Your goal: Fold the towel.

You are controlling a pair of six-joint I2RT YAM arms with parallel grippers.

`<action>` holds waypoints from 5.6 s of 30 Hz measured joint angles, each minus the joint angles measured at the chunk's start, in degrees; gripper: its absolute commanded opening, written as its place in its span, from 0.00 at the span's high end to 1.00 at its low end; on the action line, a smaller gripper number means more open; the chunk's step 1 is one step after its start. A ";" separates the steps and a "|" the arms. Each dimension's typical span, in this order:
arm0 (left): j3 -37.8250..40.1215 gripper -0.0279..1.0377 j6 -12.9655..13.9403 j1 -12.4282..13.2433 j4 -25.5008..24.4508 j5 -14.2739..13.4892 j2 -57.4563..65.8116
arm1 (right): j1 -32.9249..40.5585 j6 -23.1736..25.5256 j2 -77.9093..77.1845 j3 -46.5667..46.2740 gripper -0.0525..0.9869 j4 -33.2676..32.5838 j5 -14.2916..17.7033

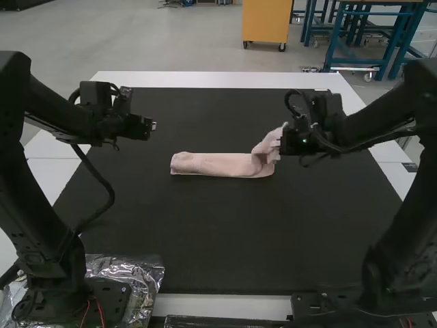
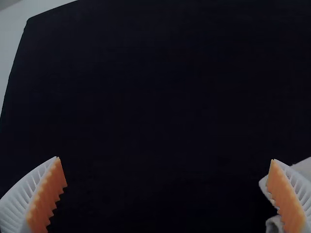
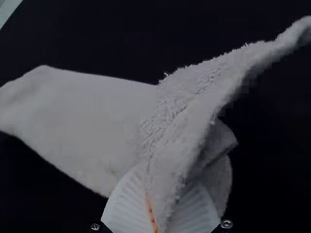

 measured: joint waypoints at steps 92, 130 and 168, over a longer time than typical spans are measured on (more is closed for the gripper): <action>-1.51 0.06 1.09 -0.33 8.39 -15.98 -8.28 | 21.44 7.74 36.79 19.04 0.97 27.32 4.63; 0.33 0.06 1.79 -5.44 -12.20 -22.80 -61.66 | 1.88 12.87 -67.71 1.27 0.08 -6.36 7.58; -40.30 0.06 -1.11 -0.31 1.75 -10.08 -90.58 | -10.91 -11.10 -95.36 -44.89 0.08 4.83 35.74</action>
